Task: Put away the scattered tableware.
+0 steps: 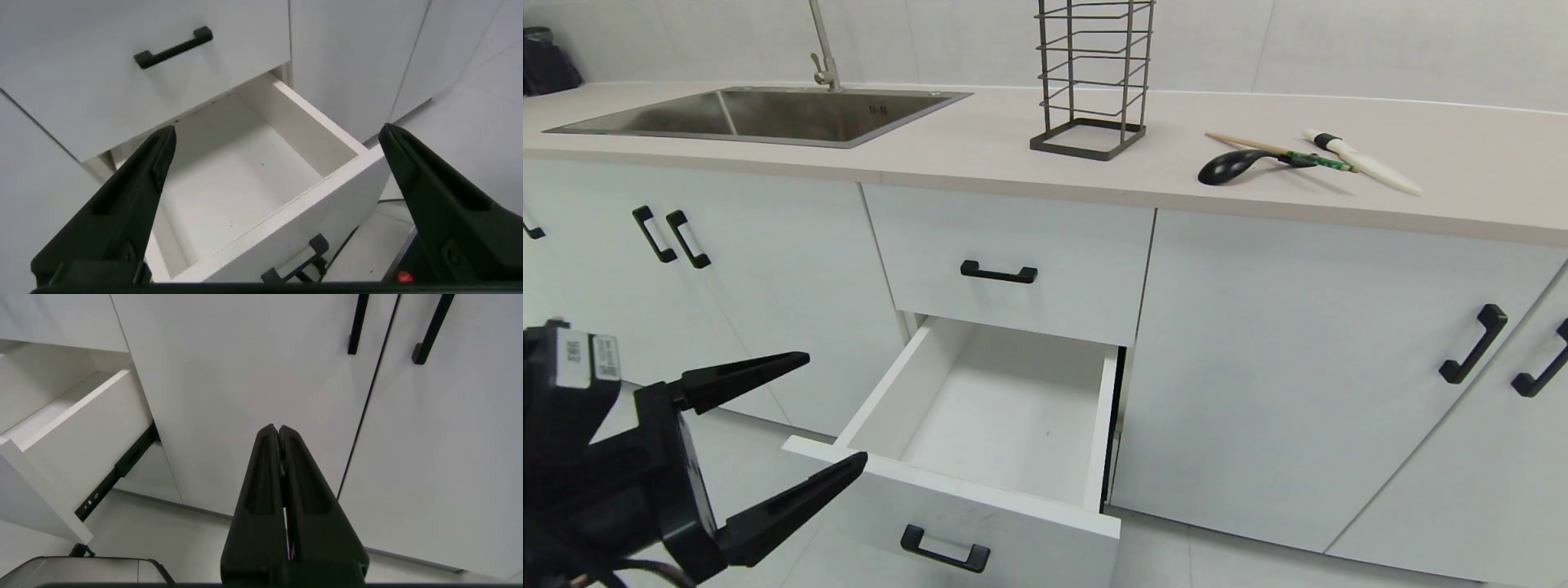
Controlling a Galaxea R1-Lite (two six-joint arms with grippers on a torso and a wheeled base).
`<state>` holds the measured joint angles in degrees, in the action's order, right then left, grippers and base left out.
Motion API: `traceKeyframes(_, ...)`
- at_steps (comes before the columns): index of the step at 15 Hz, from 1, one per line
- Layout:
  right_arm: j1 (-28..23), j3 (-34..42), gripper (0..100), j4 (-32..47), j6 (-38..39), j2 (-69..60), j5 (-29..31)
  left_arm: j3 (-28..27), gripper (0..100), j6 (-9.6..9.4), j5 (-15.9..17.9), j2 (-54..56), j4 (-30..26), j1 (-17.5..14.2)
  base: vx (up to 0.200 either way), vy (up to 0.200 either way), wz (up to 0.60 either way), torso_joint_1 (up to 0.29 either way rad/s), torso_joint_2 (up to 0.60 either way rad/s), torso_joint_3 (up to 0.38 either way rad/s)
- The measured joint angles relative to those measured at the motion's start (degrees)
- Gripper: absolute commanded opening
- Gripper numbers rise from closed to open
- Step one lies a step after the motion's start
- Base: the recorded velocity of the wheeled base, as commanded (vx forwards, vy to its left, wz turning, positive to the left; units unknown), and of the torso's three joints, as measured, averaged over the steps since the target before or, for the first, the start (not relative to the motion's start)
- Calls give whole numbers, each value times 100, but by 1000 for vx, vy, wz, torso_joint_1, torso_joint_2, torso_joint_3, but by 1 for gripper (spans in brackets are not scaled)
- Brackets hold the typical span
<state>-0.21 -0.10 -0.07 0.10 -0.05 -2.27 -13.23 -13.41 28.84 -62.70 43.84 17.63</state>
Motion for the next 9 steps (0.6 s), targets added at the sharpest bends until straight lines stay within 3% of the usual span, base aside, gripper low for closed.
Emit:
traceKeyframes(2,5,0,0,0,-7,0,-2,458,100,11,0,263,327,21,0,0,0,0,0,0)
traceKeyframes(5,5,0,0,0,-10,0,-5,1003,100,30,-13,1003,277,-79,0,0,0,0,0,0)
traceKeyframes(9,5,0,0,-2,-10,0,-7,1248,100,63,-51,2623,-809,-473,0,0,0,0,0,0)
